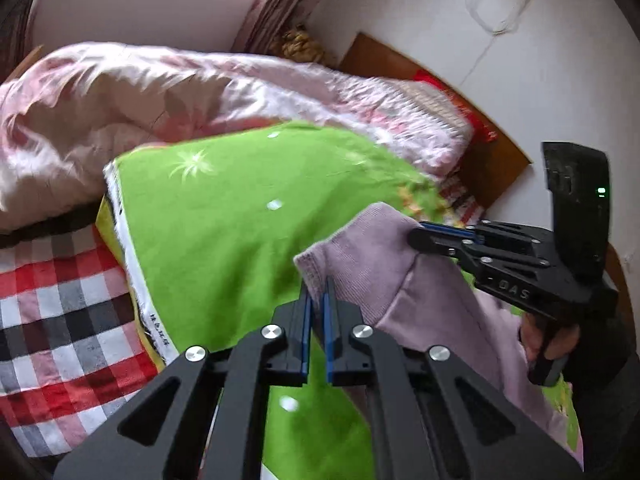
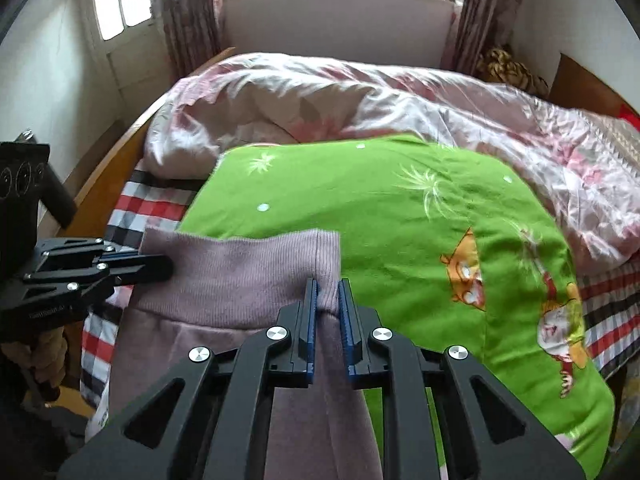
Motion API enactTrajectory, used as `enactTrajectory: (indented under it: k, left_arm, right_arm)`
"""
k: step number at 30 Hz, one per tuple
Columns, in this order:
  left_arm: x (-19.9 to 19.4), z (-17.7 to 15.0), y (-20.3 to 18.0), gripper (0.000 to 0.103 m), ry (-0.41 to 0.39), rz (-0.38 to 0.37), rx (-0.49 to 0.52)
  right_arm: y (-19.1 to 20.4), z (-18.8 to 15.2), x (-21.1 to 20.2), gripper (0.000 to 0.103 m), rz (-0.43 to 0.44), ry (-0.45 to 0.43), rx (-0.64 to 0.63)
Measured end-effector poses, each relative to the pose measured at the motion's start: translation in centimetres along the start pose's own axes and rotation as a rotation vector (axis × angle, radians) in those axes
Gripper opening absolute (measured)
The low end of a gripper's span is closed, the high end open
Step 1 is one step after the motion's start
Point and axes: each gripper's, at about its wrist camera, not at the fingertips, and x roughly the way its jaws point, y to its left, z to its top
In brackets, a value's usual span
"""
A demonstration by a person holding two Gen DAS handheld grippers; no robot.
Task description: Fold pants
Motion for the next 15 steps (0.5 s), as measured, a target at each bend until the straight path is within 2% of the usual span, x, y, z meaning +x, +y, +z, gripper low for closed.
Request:
enactTrajectory:
  k: [2, 4, 5, 6, 7, 8, 9, 10, 11, 12, 13, 14, 15]
  left_arm:
    - [2.3, -0.4, 1.1, 0.008, 0.07, 0.042, -0.027]
    - [3.1, -0.8, 1.9, 0.013, 0.079, 0.05, -0.046]
    - [2.7, -0.7, 1.7, 0.024, 0.069, 0.067, -0.043]
    - [1.8, -0.3, 1.2, 0.051, 0.039, 0.137, -0.029]
    - [0.7, 0.2, 0.7, 0.068, -0.005, 0.216, -0.018]
    - [-0.7, 0.5, 0.0, 0.079, -0.062, 0.257, -0.005]
    - [-2.6, 0.8, -1.2, 0.081, -0.13, 0.237, 0.027]
    - [-4.0, 0.9, -2.7, 0.082, -0.161, 0.197, 0.068]
    - [-5.3, 0.8, -4.8, 0.087, -0.176, 0.133, 0.128]
    - [-6.0, 0.4, -6.6, 0.094, -0.174, 0.074, 0.172]
    - [-6.4, -0.1, -8.5, 0.098, -0.162, 0.0, 0.22]
    - [-6.7, -0.9, -10.5, 0.101, -0.14, -0.079, 0.273]
    - [-6.5, -2.1, -13.7, 0.101, -0.097, -0.165, 0.361]
  right_arm:
    - [-0.4, -0.6, 2.6, 0.018, -0.005, 0.082, 0.034]
    - [-1.0, -0.7, 2.6, 0.018, 0.014, 0.073, 0.077]
    - [-1.5, -0.7, 2.1, 0.019, 0.032, 0.08, 0.101]
    - [-2.2, -0.5, 0.9, 0.021, 0.045, 0.078, 0.131]
    - [-2.6, -0.6, -0.6, 0.021, 0.053, 0.051, 0.151]
    - [-3.6, -1.0, -3.4, 0.022, 0.062, -0.01, 0.181]
    - [-4.9, -1.9, -6.4, 0.026, 0.058, -0.065, 0.221]
    - [-5.9, -2.8, -8.4, 0.027, 0.052, -0.098, 0.25]
    - [-7.4, -4.5, -11.1, 0.035, 0.023, -0.134, 0.297]
    - [-8.9, -6.7, -13.5, 0.067, -0.013, -0.161, 0.351]
    - [-10.0, -8.5, -14.9, 0.082, -0.05, -0.171, 0.398]
    - [-11.5, -11.3, -16.6, 0.097, -0.097, -0.184, 0.472]
    - [-12.6, -14.3, -17.7, 0.094, -0.109, -0.184, 0.539]
